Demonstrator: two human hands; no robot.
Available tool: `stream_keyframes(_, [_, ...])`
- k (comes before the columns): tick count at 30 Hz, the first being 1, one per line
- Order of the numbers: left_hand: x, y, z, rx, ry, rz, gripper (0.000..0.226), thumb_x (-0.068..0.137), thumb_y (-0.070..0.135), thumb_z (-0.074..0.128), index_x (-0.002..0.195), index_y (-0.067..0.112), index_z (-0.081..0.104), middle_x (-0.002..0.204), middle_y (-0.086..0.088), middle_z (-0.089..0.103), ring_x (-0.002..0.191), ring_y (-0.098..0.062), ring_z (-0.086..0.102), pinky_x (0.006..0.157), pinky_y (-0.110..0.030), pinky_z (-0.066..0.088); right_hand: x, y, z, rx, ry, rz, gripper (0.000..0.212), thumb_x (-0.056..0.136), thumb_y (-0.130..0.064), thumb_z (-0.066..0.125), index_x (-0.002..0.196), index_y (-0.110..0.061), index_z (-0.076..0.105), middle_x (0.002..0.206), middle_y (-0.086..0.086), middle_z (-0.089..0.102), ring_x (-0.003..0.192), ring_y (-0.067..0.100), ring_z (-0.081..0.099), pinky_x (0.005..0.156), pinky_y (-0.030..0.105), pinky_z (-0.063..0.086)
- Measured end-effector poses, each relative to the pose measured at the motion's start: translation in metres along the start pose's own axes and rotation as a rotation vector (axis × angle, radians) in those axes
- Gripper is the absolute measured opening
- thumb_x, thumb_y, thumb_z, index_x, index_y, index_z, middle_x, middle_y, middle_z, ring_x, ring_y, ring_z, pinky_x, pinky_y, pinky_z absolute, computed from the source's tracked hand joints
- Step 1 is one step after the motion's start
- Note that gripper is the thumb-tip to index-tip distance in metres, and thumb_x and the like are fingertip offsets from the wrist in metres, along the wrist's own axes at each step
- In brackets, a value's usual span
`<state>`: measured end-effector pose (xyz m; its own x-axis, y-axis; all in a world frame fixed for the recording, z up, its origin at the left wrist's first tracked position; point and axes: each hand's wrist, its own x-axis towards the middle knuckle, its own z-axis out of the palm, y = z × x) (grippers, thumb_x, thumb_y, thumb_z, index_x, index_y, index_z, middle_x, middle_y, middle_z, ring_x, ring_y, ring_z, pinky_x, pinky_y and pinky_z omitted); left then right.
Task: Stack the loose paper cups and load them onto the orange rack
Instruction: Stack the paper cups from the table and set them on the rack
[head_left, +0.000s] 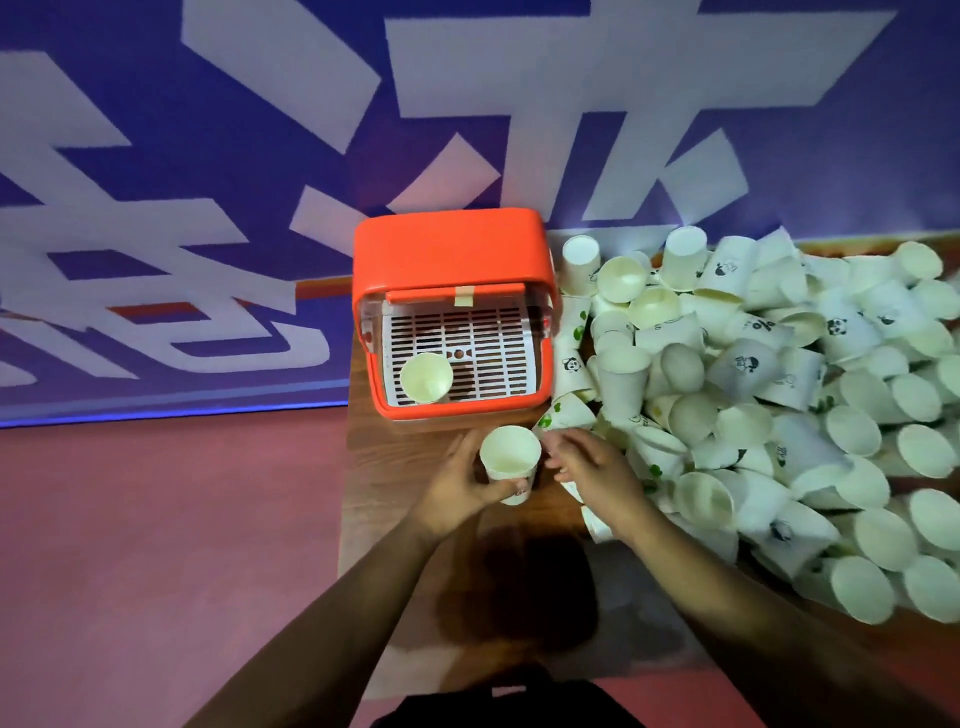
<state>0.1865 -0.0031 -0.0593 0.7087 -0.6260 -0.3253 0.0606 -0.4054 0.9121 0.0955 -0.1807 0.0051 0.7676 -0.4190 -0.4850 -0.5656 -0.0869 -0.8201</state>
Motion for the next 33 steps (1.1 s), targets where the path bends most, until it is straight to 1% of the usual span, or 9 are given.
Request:
stream_keyframes(5, [0.010, 0.039, 0.036, -0.067, -0.064, -0.009, 0.070, 0.067, 0.043, 0.087, 0.127, 0.036, 0.052, 0.123, 0.012, 0.062, 0.113, -0.002, 0.059, 0.096, -0.025, 0.049, -0.025, 0.045, -0.077, -0.647, 0.465, -0.381, 0.024, 0.083, -0.021, 0.066, 0.105, -0.010, 0.064, 0.110, 0.008, 0.055, 0.102, 0.026, 0.056, 0.090, 0.036, 0.047])
stream_keyframes(8, [0.013, 0.054, 0.055, -0.071, -0.095, -0.016, 0.070, 0.071, 0.035, 0.087, 0.130, 0.032, 0.051, 0.122, 0.014, 0.063, 0.112, 0.000, 0.059, 0.092, -0.018, 0.049, -0.043, 0.078, -0.113, -0.831, 0.556, -0.404, 0.034, 0.081, -0.033, 0.060, 0.101, -0.005, 0.065, 0.107, 0.015, 0.053, 0.103, 0.033, 0.052, 0.088, 0.039, 0.046])
stream_keyframes(15, [0.011, 0.073, 0.086, -0.077, -0.129, -0.053, 0.060, 0.077, 0.024, 0.083, 0.129, 0.023, 0.053, 0.117, 0.011, 0.066, 0.100, 0.007, 0.062, 0.076, -0.006, 0.045, -0.056, 0.129, -0.127, -1.098, 0.429, -0.258, 0.048, 0.069, -0.043, 0.053, 0.092, -0.003, 0.068, 0.106, 0.020, 0.053, 0.086, 0.037, 0.055, 0.075, 0.041, 0.054])
stream_keyframes(20, [0.006, 0.077, 0.094, -0.074, -0.120, -0.072, 0.058, 0.078, 0.023, 0.082, 0.128, 0.026, 0.054, 0.117, 0.012, 0.065, 0.102, 0.003, 0.063, 0.077, -0.009, 0.048, -0.044, 0.136, -0.131, -1.053, 0.379, -0.106, 0.056, 0.051, -0.022, 0.084, 0.100, -0.004, 0.065, 0.110, 0.021, 0.052, 0.090, 0.039, 0.058, 0.075, 0.043, 0.055])
stream_keyframes(24, [0.004, 0.074, 0.097, -0.069, -0.098, -0.086, 0.058, 0.077, 0.025, 0.083, 0.126, 0.030, 0.054, 0.116, 0.014, 0.066, 0.102, 0.005, 0.063, 0.078, -0.010, 0.049, -0.037, 0.135, -0.143, -1.103, 0.413, -0.102, 0.031, 0.070, -0.016, 0.063, 0.099, -0.005, 0.064, 0.111, 0.021, 0.057, 0.099, 0.039, 0.057, 0.083, 0.044, 0.051])
stream_keyframes(27, [0.004, 0.071, 0.100, -0.068, -0.085, -0.099, 0.058, 0.076, 0.027, 0.084, 0.126, 0.033, 0.053, 0.115, 0.016, 0.067, 0.104, 0.003, 0.063, 0.082, -0.015, 0.050, -0.028, 0.141, -0.152, -1.141, 0.363, -0.102, 0.034, 0.076, -0.008, 0.040, 0.100, -0.003, 0.064, 0.105, 0.018, 0.058, 0.101, 0.038, 0.059, 0.083, 0.044, 0.053])
stream_keyframes(29, [0.003, 0.068, 0.101, -0.066, -0.080, -0.102, 0.061, 0.076, 0.029, 0.085, 0.128, 0.031, 0.054, 0.117, 0.015, 0.067, 0.105, 0.001, 0.063, 0.087, -0.020, 0.051, -0.025, 0.137, -0.156, -1.145, 0.368, -0.087, 0.024, 0.075, -0.003, 0.051, 0.095, -0.003, 0.064, 0.100, 0.017, 0.058, 0.100, 0.037, 0.059, 0.083, 0.043, 0.054])
stream_keyframes(31, [0.003, 0.066, 0.102, -0.063, -0.082, -0.104, 0.064, 0.075, 0.032, 0.085, 0.130, 0.030, 0.053, 0.118, 0.014, 0.066, 0.106, -0.001, 0.063, 0.091, -0.026, 0.051, -0.025, 0.132, -0.160, -1.122, 0.395, -0.100, 0.020, 0.075, -0.016, 0.070, 0.092, -0.005, 0.066, 0.099, 0.016, 0.059, 0.097, 0.035, 0.057, 0.082, 0.041, 0.053])
stream_keyframes(33, [0.003, 0.063, 0.102, -0.055, -0.083, -0.105, 0.064, 0.074, 0.035, 0.085, 0.130, 0.031, 0.053, 0.118, 0.014, 0.067, 0.107, -0.002, 0.063, 0.092, -0.029, 0.051, -0.030, 0.130, -0.161, -1.099, 0.383, -0.093, 0.035, 0.073, -0.035, 0.075, 0.091, -0.007, 0.066, 0.099, 0.016, 0.060, 0.094, 0.034, 0.055, 0.079, 0.040, 0.051])
